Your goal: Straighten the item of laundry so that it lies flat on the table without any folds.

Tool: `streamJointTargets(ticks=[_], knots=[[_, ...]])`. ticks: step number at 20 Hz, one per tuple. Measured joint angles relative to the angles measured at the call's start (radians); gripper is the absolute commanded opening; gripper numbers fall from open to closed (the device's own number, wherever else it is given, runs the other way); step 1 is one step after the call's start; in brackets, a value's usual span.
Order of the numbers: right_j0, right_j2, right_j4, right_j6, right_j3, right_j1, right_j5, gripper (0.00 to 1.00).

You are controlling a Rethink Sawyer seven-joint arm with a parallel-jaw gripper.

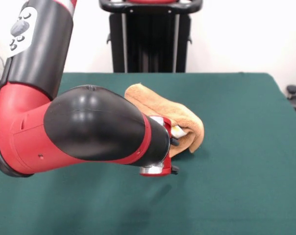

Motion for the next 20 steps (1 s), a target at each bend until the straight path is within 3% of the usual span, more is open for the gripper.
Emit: streamJointTargets(ticks=[20], knots=[[0.028, -0.052, -0.01, 0.0, -0.03, 0.008, 0.011, 1.0]])
